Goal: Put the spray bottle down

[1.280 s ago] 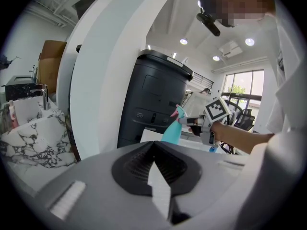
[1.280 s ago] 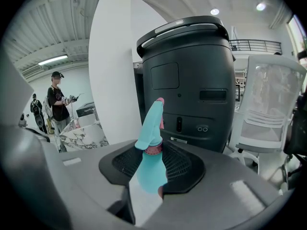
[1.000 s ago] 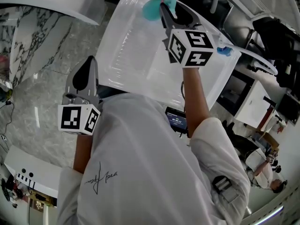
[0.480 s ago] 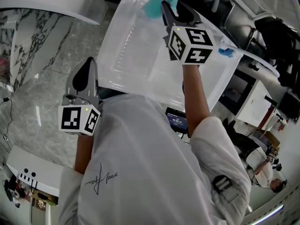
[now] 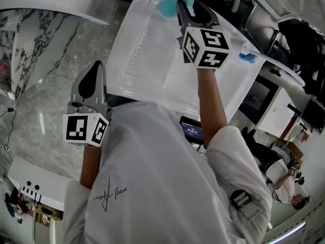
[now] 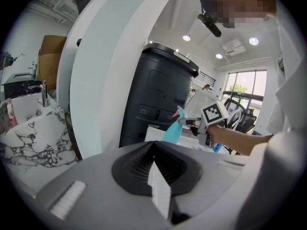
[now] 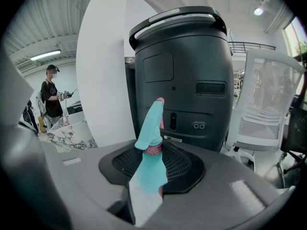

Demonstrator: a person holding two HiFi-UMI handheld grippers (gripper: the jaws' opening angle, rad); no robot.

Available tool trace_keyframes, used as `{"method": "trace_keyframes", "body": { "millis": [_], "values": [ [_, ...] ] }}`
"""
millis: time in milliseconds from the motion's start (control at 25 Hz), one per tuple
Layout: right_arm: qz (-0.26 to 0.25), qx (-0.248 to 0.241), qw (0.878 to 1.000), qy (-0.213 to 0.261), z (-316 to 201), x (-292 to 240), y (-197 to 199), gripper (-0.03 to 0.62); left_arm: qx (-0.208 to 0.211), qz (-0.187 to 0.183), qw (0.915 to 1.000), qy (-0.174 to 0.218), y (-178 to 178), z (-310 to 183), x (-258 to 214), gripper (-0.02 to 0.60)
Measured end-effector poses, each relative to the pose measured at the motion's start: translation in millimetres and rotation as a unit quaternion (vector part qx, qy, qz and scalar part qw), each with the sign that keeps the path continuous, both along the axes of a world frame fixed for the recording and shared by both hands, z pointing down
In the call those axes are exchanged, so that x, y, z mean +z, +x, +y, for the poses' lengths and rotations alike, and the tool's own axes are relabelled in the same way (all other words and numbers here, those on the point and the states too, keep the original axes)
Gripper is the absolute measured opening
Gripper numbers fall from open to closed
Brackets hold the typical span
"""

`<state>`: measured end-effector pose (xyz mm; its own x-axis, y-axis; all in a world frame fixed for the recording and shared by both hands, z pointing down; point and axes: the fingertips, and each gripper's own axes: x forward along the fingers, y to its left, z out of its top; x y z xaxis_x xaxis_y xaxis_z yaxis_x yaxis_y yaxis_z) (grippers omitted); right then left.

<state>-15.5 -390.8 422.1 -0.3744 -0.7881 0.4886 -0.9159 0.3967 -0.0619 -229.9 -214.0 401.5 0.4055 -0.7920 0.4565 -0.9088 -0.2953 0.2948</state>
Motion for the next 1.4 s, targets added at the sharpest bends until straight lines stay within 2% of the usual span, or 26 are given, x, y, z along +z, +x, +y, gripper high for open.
{"method": "trace_keyframes", "body": {
  "millis": [320,920,1200,1400],
  "values": [
    [0.017,0.003,1.000,0.014,-2.0,8.3,-1.7,0.120,-0.001,0.000,1.0000,-0.001,-0.2,-2.0,-0.9,0.006],
    [0.018,0.006,0.999,0.047,-1.7,15.1,-3.6,0.122,0.001,0.000,1.0000,-0.004,1.6,-5.9,0.7,0.006],
    [0.021,-0.012,0.999,0.034,-0.4,19.1,-5.9,0.124,-0.005,0.003,1.0000,-0.003,0.0,-5.3,-0.8,0.006],
    [0.015,-0.012,0.999,0.030,-0.3,20.1,-2.9,0.149,-0.007,0.003,1.0000,-0.003,1.9,-4.1,-1.5,0.006]
  ]
}}
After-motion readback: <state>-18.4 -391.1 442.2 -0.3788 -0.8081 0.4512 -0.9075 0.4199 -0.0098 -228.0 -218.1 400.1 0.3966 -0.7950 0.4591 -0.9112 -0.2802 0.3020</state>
